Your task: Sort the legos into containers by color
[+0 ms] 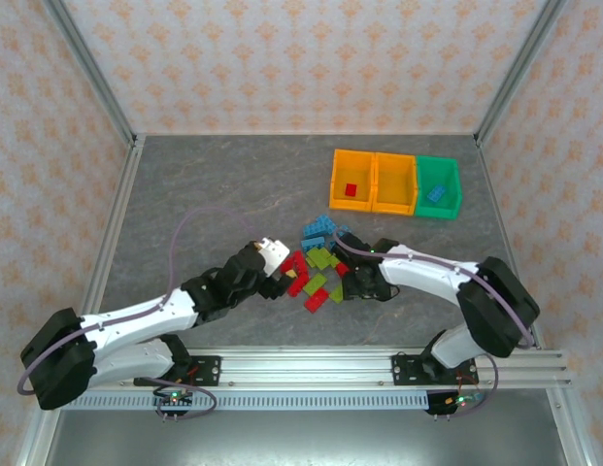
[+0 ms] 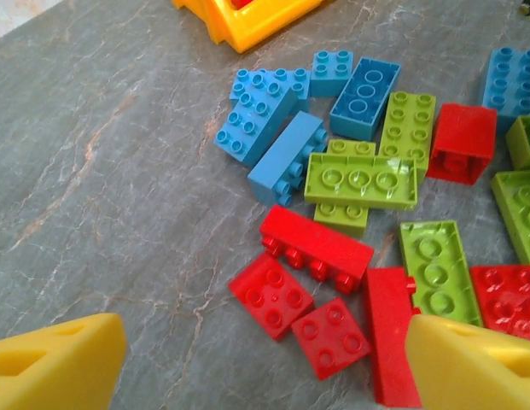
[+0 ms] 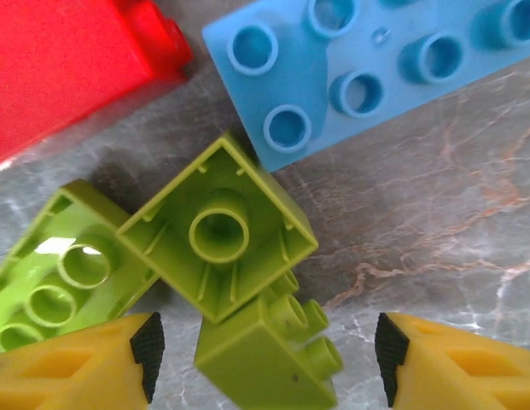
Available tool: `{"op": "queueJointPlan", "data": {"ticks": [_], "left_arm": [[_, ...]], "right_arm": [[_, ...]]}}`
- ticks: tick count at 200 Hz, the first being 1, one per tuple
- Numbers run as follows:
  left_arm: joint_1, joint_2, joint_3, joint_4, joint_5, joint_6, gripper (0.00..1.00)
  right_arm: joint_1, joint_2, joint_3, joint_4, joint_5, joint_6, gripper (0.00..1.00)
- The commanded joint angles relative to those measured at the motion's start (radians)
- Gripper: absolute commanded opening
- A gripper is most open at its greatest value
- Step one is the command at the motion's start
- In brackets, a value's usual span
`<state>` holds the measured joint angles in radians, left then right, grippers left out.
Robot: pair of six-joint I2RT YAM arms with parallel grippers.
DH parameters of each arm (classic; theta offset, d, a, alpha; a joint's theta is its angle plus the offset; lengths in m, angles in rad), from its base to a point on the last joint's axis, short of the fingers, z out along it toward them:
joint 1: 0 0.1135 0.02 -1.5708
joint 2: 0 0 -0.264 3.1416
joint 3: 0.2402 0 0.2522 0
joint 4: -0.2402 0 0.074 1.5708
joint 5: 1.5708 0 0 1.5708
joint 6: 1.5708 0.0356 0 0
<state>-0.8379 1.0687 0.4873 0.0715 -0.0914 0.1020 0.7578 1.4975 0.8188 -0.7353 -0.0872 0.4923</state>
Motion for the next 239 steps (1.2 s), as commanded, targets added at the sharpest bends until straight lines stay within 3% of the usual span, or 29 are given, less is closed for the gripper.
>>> {"op": "queueJointPlan", "data": {"ticks": [1,38,97,110,129,143,157,174,207,239], "left_arm": [[0.002,-0.075,-0.025,0.141,-0.071,0.047,0.9],[0.003,-0.137,-0.057,0.149,-0.08,0.027,0.91],[0.002,-0.156,-0.05,0.132,-0.022,0.022,0.94],[0.002,-0.164,-0.053,0.132,-0.025,0.019,0.94],[0.003,-0.184,-0.066,0.149,-0.021,0.011,0.95],[0.002,-0.198,-0.08,0.172,-0.006,0.003,0.96],[0.002,-0.205,-0.088,0.185,0.003,0.002,0.98],[0.003,-0.206,-0.079,0.165,0.006,0.006,1.0],[0.002,-0.211,-0.076,0.156,0.015,0.004,1.0],[0.002,-0.194,-0.076,0.165,-0.006,0.004,1.0]], "right_arm": [[0.012,0.024,0.021,-0.004,-0.008,0.0,0.64],[0.017,-0.001,-0.006,0.004,-0.015,0.041,0.38],[0.018,-0.17,-0.035,-0.054,0.022,0.108,0.18],[0.017,-0.249,-0.015,-0.084,0.075,0.126,0.13],[0.009,-0.357,0.046,-0.12,0.28,0.134,0.08],[-0.075,-0.376,0.102,-0.069,0.368,0.07,0.08],[-0.231,-0.322,0.166,0.034,0.304,-0.011,0.08],[-0.368,-0.144,0.303,0.116,0.212,-0.092,0.08],[-0.475,0.245,0.667,0.054,0.237,-0.19,0.07],[-0.537,0.458,0.852,0.04,0.305,-0.219,0.14]]}}
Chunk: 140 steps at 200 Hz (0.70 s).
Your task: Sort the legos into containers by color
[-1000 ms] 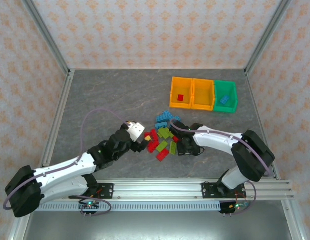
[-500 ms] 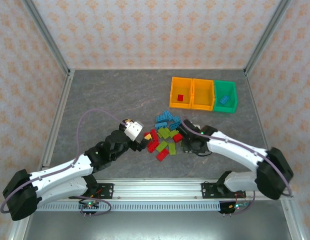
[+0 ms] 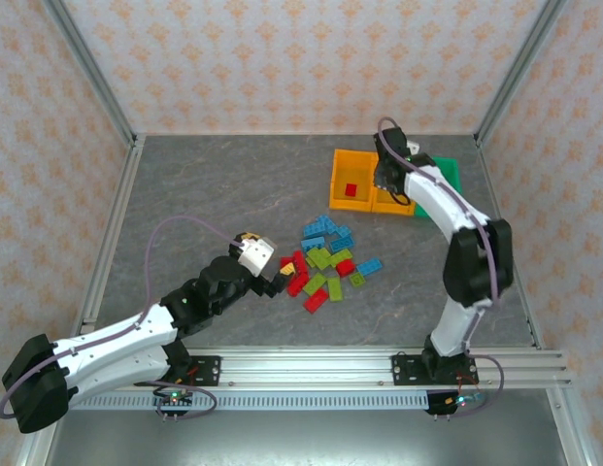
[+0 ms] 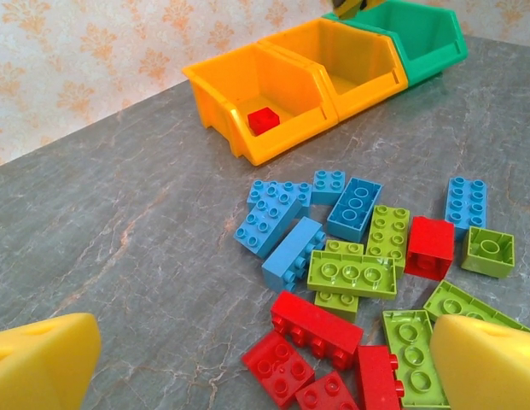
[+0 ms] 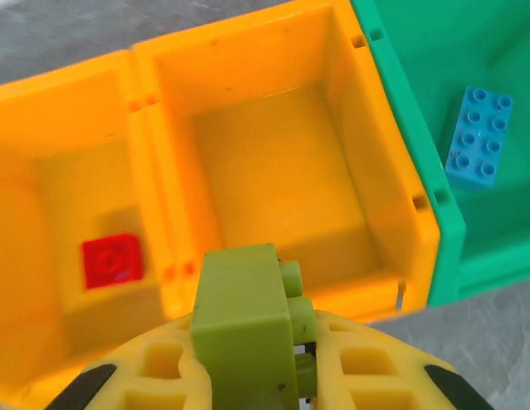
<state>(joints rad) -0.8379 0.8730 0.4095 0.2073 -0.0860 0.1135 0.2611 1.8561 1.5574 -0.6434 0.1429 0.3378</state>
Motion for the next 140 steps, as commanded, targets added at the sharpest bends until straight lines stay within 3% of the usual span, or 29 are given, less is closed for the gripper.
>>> {"op": "queueJointPlan", "data": {"ticks": [1,34,57,79,107,112,140], "left_arm": [[0.002,0.002,0.002,0.029,-0.013,-0.007,1.0],[0.002,0.019,0.005,0.033,-0.007,-0.015,1.0],[0.002,0.029,0.009,0.032,-0.01,-0.017,1.0],[0.002,0.037,0.011,0.031,-0.019,-0.017,1.0],[0.002,0.023,0.015,0.022,0.003,-0.024,1.0],[0.002,0.018,0.015,0.021,0.01,-0.026,1.0],[0.002,-0.002,0.012,0.017,0.035,-0.022,1.0]], "right_arm": [[-0.042,0.106,0.119,-0.055,0.075,-0.065,0.14],[-0.062,0.185,0.253,-0.154,0.021,-0.057,0.42],[-0.062,0.077,0.179,-0.143,-0.016,-0.019,0.48],[-0.06,-0.104,0.016,-0.12,-0.106,0.057,0.49],[-0.023,-0.463,-0.356,-0.024,-0.189,0.217,0.5],[-0.014,-0.521,-0.419,-0.011,-0.202,0.256,0.54],[0.092,-0.744,-0.66,-0.068,-0.172,0.469,0.57]]}}
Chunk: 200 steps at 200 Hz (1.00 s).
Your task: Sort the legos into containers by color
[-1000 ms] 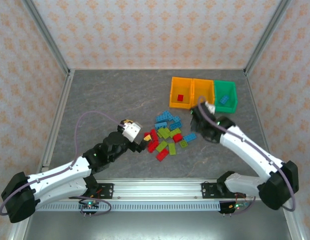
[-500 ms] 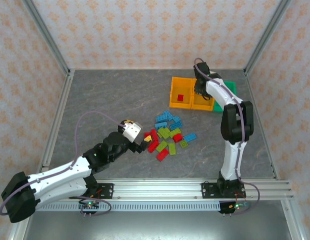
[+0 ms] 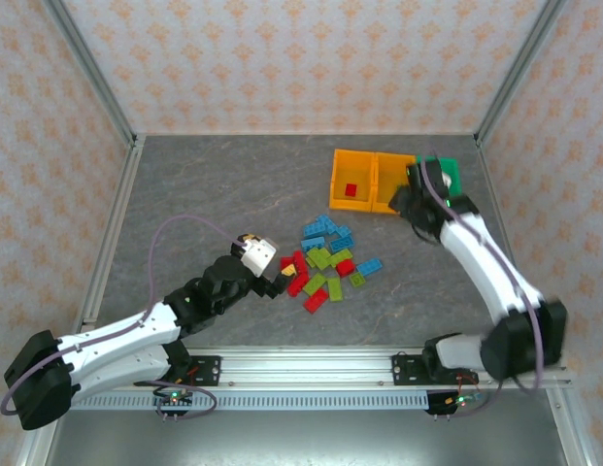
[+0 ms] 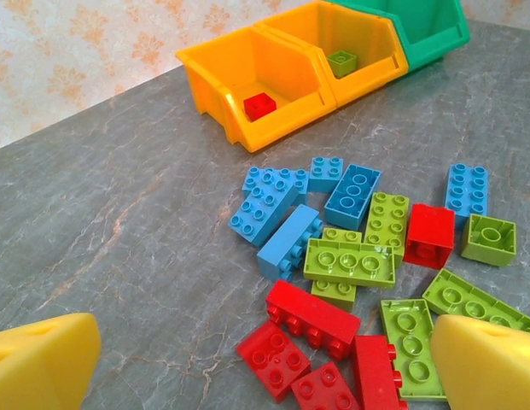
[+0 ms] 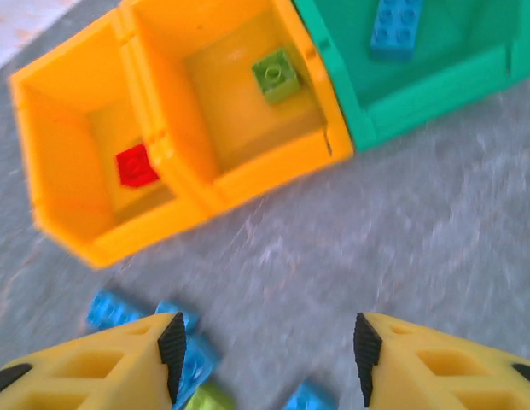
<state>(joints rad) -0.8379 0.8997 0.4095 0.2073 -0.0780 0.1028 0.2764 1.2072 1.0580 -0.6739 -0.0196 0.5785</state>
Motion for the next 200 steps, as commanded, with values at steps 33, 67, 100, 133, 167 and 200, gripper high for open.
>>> {"op": "queueJointPlan", "data": {"ticks": [33,67,100,133,167,200], "left_arm": [[0.002,-0.003,0.012,0.02,0.014,0.006,1.0],[0.003,0.046,0.021,0.025,0.011,0.01,1.0],[0.003,0.046,0.026,0.009,-0.026,0.024,1.0],[0.003,0.021,0.018,0.006,-0.041,0.033,1.0],[0.003,0.022,0.019,0.005,-0.044,0.031,1.0],[0.003,0.021,0.018,0.009,-0.039,0.028,1.0]], "right_arm": [[0.182,-0.069,-0.227,-0.081,-0.08,0.343,0.63],[0.233,0.122,-0.194,0.019,-0.127,0.36,0.67],[0.233,0.315,-0.112,0.029,-0.104,0.318,0.68],[0.234,0.413,-0.131,0.079,-0.115,0.34,0.64],[0.229,0.389,-0.21,0.091,-0.061,0.395,0.45],[0.201,0.272,-0.243,0.029,0.032,0.382,0.29]]}}
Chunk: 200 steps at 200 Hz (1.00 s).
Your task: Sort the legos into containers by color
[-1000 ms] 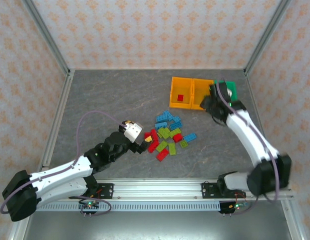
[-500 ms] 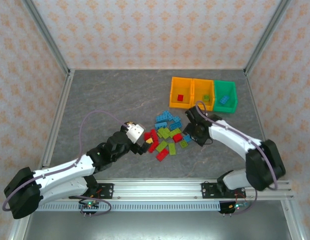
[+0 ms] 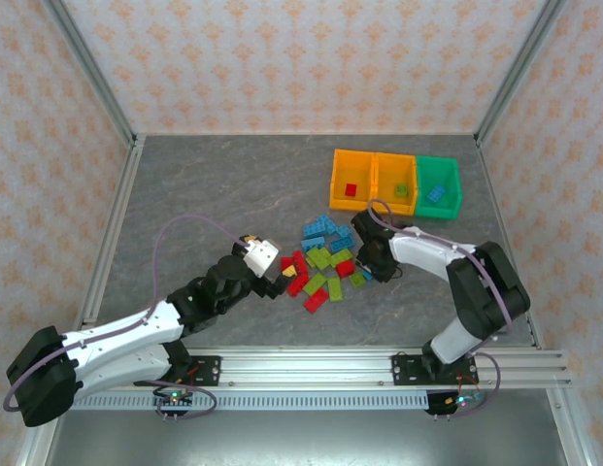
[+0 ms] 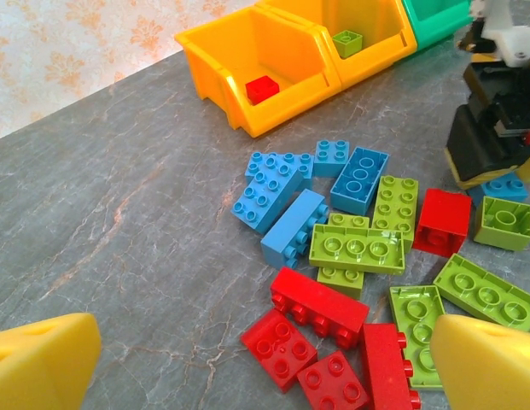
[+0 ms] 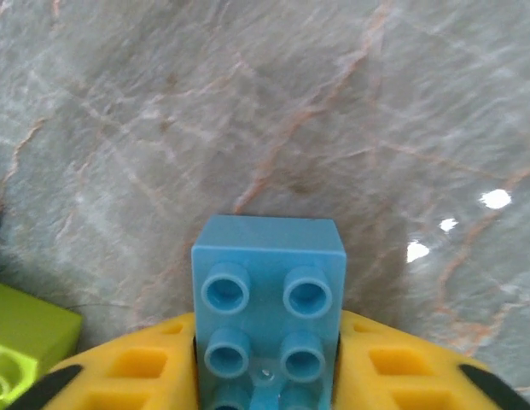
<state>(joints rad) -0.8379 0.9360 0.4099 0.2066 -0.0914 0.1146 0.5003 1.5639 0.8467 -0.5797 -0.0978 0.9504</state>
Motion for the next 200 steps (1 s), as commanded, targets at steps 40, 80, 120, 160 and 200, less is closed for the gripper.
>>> {"op": "queueJointPlan", "data": {"ticks": [40,80,120,160,200], "left_arm": [[0.002,-0.042,0.011,0.011,-0.006,0.013,1.0],[0.003,-0.054,0.001,0.025,0.025,0.013,1.0],[0.002,-0.055,0.003,0.023,0.025,0.011,1.0],[0.003,-0.061,0.001,0.022,0.02,0.012,1.0],[0.002,-0.055,0.001,0.023,0.012,0.014,1.0]], "right_arm": [[-0.169,-0.347,0.021,-0.105,0.286,-0.177,0.26],[-0.365,-0.262,0.242,0.066,0.39,-0.605,0.25],[-0.468,0.2,0.705,-0.106,0.407,-0.762,0.25],[-0.532,0.46,0.939,-0.178,0.335,-0.765,0.36],[-0.535,0.406,0.895,-0.149,0.242,-0.718,0.49]]}}
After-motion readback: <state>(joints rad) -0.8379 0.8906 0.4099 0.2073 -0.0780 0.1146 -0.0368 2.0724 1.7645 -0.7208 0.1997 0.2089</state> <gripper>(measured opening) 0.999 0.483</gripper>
